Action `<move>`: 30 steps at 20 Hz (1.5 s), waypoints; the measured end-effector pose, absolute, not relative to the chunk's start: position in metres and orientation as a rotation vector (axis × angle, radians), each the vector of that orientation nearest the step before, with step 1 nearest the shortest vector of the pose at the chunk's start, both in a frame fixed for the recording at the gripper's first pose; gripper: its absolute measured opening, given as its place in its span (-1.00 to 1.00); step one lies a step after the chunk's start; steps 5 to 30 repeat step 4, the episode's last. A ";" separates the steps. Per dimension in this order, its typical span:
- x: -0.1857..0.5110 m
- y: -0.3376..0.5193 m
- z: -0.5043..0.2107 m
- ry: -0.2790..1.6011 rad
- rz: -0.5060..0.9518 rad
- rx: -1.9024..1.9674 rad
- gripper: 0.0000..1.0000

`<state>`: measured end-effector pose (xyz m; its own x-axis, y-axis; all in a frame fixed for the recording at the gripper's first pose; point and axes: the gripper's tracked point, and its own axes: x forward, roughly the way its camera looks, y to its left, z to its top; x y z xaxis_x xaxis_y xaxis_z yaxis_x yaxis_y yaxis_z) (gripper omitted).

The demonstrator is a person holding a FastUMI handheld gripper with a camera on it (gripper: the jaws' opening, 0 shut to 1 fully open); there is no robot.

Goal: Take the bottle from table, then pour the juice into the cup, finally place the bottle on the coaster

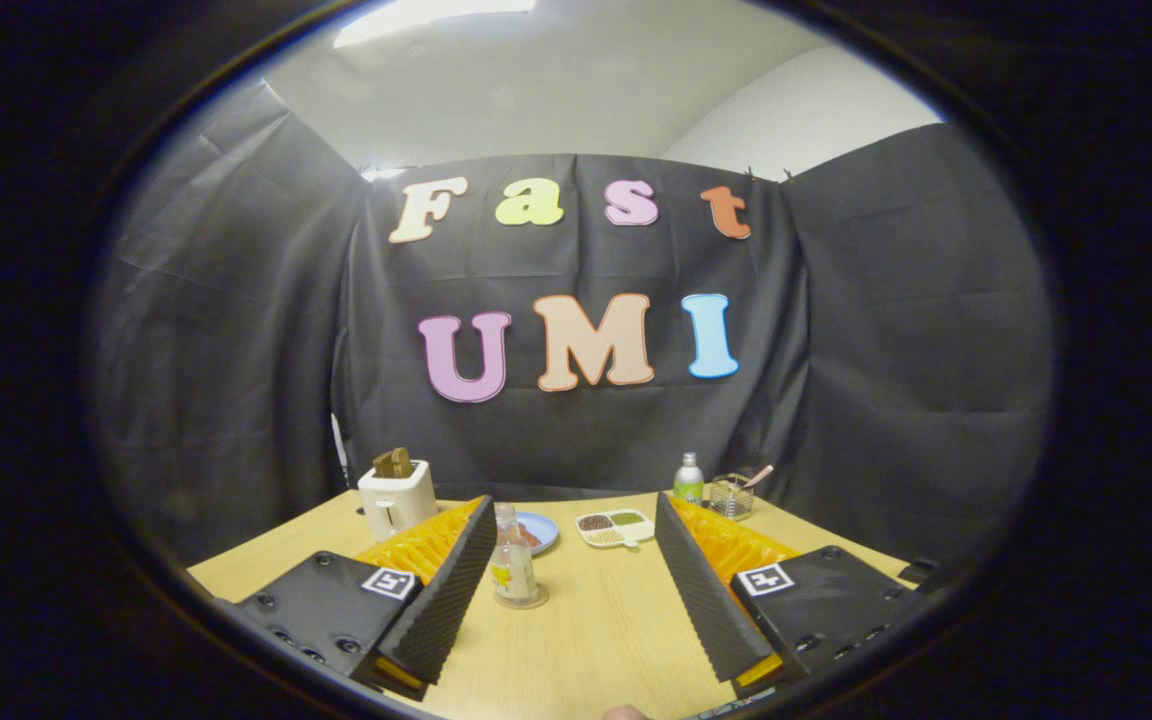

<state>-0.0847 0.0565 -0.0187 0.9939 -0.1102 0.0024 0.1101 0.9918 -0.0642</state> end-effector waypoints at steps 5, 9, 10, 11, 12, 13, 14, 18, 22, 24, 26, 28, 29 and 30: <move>-0.083 0.058 -0.018 0.001 -0.103 -0.075 1.00; -0.083 0.058 -0.018 0.001 -0.103 -0.075 1.00; -0.083 0.058 -0.018 0.001 -0.103 -0.075 1.00; -0.083 0.058 -0.018 0.001 -0.103 -0.075 1.00; -0.083 0.058 -0.018 0.001 -0.103 -0.075 1.00; -0.083 0.058 -0.018 0.001 -0.103 -0.075 1.00; -0.083 0.058 -0.018 0.001 -0.103 -0.075 1.00; -0.083 0.058 -0.018 0.001 -0.103 -0.075 1.00; -0.083 0.058 -0.018 0.001 -0.103 -0.075 1.00; -0.083 0.058 -0.018 0.001 -0.103 -0.075 1.00; -0.083 0.058 -0.018 0.001 -0.103 -0.075 1.00; -0.083 0.058 -0.018 0.001 -0.103 -0.075 1.00; -0.083 0.058 -0.018 0.001 -0.103 -0.075 1.00; -0.083 0.058 -0.018 0.001 -0.103 -0.075 1.00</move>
